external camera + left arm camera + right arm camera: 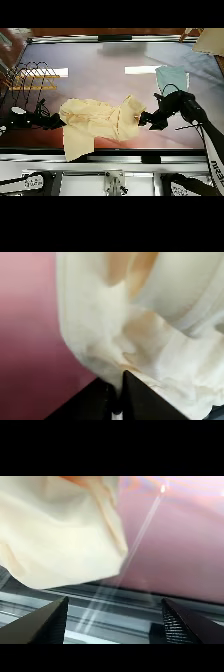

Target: Fold the shirts.

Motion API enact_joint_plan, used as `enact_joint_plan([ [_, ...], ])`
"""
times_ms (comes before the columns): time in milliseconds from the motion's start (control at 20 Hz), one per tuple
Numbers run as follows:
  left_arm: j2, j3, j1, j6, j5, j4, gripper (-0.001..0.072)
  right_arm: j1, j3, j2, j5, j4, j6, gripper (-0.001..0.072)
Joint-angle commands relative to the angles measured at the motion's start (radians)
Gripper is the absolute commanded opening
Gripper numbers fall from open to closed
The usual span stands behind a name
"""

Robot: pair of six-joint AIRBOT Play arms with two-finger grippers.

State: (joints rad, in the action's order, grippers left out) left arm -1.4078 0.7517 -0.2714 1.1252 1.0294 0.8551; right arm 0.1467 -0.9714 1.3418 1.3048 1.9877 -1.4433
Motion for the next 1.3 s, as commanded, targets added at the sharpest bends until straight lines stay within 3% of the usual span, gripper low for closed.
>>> enact_joint_plan([
  [0,0.014,0.052,-0.001,-0.019,0.093,-0.032,0.0037,0.070,0.034,0.071,-0.105,0.064,-0.010,0.0677],
  [350,0.125,0.108,-0.014,-0.040,0.128,-0.034,0.0037,0.101,0.034,0.199,-0.158,0.130,-0.010,0.0676],
  [400,0.132,0.120,-0.014,-0.040,0.128,-0.034,0.0037,0.112,0.034,0.211,-0.157,0.152,-0.013,0.0635],
  [500,0.144,0.153,-0.014,-0.039,0.143,-0.034,0.0036,0.140,0.031,0.198,-0.153,0.173,-0.022,0.0080],
  [700,0.278,0.323,-0.014,-0.052,0.183,-0.034,0.0035,0.144,-0.089,0.016,-0.127,0.140,-0.118,0.0084],
  [750,0.355,0.409,-0.010,-0.105,0.179,-0.041,0.0034,0.141,-0.162,-0.063,-0.137,0.110,-0.148,0.0084],
  [850,0.512,0.597,-0.007,-0.118,0.104,-0.042,0.0035,0.139,-0.342,-0.225,-0.197,0.003,-0.179,0.0084],
  [950,0.672,0.778,-0.007,-0.088,-0.051,-0.042,0.0036,0.139,-0.539,-0.376,-0.300,-0.113,-0.183,0.0085],
  [1050,0.803,0.879,-0.007,0.010,-0.203,-0.042,0.0037,0.139,-0.704,-0.490,-0.389,-0.171,-0.183,0.0084],
  [1250,0.967,0.948,-0.008,0.040,-0.251,-0.032,0.0036,0.139,-0.863,-0.597,-0.354,-0.189,-0.190,0.0085],
])
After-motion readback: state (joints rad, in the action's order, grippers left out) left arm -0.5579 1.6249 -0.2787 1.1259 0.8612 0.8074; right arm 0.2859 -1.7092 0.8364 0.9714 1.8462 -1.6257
